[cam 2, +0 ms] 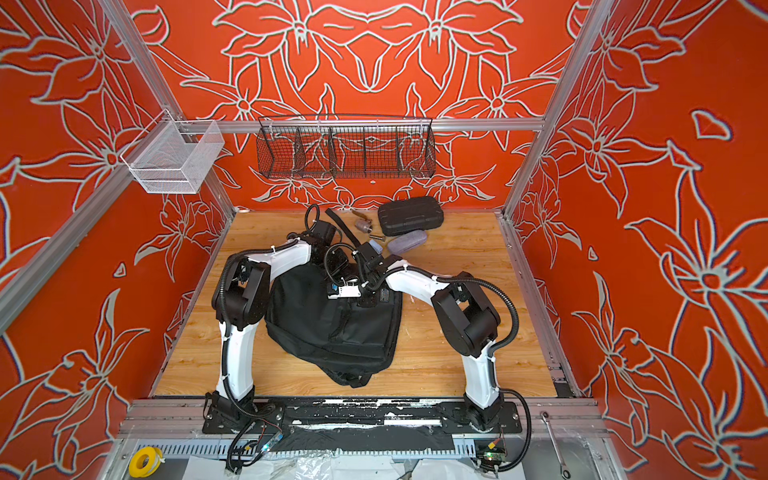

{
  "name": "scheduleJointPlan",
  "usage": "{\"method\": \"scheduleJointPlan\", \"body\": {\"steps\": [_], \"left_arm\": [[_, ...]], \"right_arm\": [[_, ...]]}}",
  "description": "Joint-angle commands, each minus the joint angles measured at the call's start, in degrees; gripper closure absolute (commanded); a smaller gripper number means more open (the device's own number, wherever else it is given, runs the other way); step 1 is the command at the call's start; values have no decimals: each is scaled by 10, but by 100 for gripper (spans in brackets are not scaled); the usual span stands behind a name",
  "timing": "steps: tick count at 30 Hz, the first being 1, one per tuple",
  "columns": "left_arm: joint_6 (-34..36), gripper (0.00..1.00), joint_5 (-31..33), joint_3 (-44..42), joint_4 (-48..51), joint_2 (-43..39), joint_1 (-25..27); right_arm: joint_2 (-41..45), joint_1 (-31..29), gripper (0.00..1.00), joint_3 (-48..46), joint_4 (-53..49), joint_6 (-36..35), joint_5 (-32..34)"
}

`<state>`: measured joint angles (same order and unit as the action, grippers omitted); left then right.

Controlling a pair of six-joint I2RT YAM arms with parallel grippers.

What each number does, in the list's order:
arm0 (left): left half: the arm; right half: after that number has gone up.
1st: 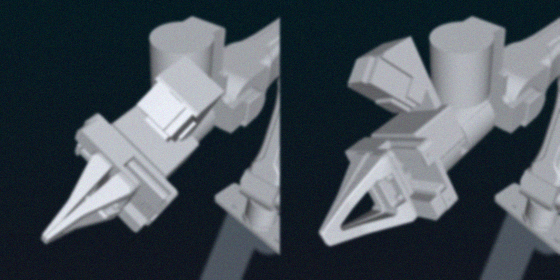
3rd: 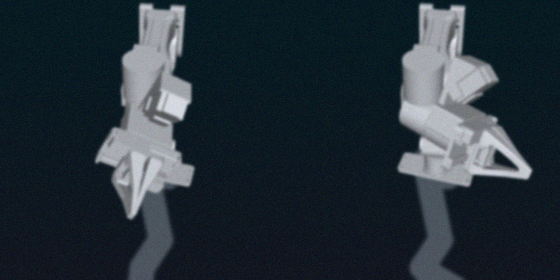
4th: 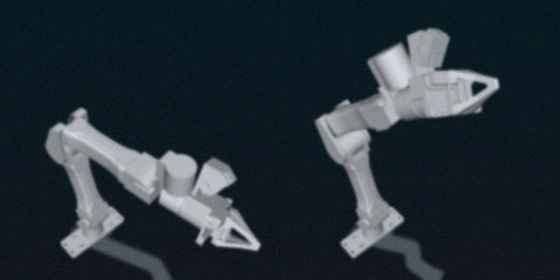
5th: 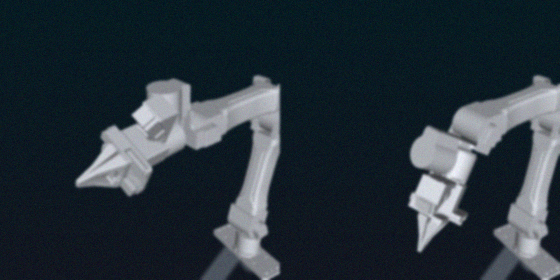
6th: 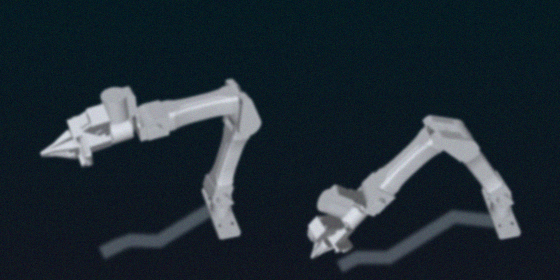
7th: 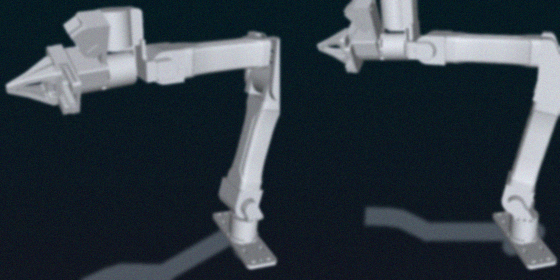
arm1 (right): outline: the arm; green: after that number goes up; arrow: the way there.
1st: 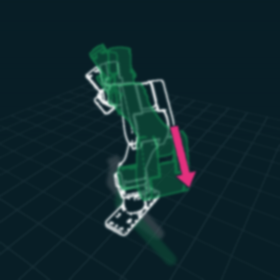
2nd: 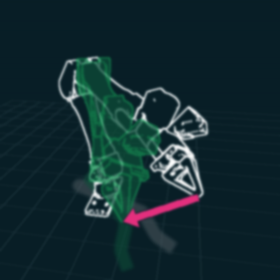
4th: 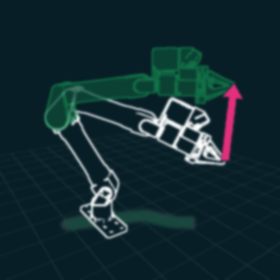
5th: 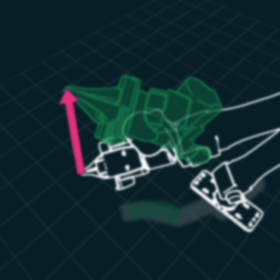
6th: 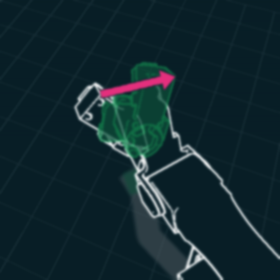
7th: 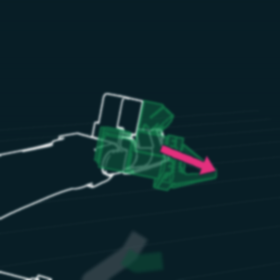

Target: Pack the student bag

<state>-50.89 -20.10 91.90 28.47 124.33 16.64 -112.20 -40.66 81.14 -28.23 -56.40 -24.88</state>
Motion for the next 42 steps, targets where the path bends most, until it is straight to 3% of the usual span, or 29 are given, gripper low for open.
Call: {"method": "scheduleJointPlan", "body": {"steps": [1, 20, 25, 31, 38, 42], "left_arm": [[-3, 63, 34, -4, -34, 30, -28], [37, 60, 69, 22, -24, 7, -77], [99, 45, 76, 29, 10, -36, -54], [167, 36, 100, 0, 74, -107, -25], [241, 36, 159, -32, 155, -178, 22], [244, 38, 115, -79, 169, -198, 35]], "right_arm": [[13, -12, 100, -16, -68, 4, -56], [46, -10, 100, -4, -145, 16, -148], [47, -9, 100, -20, -109, 44, -133], [41, -8, 100, -14, -75, 54, -118], [47, -5, 100, -21, -54, 52, -120], [62, -5, 100, -37, -36, 46, -132]]}}
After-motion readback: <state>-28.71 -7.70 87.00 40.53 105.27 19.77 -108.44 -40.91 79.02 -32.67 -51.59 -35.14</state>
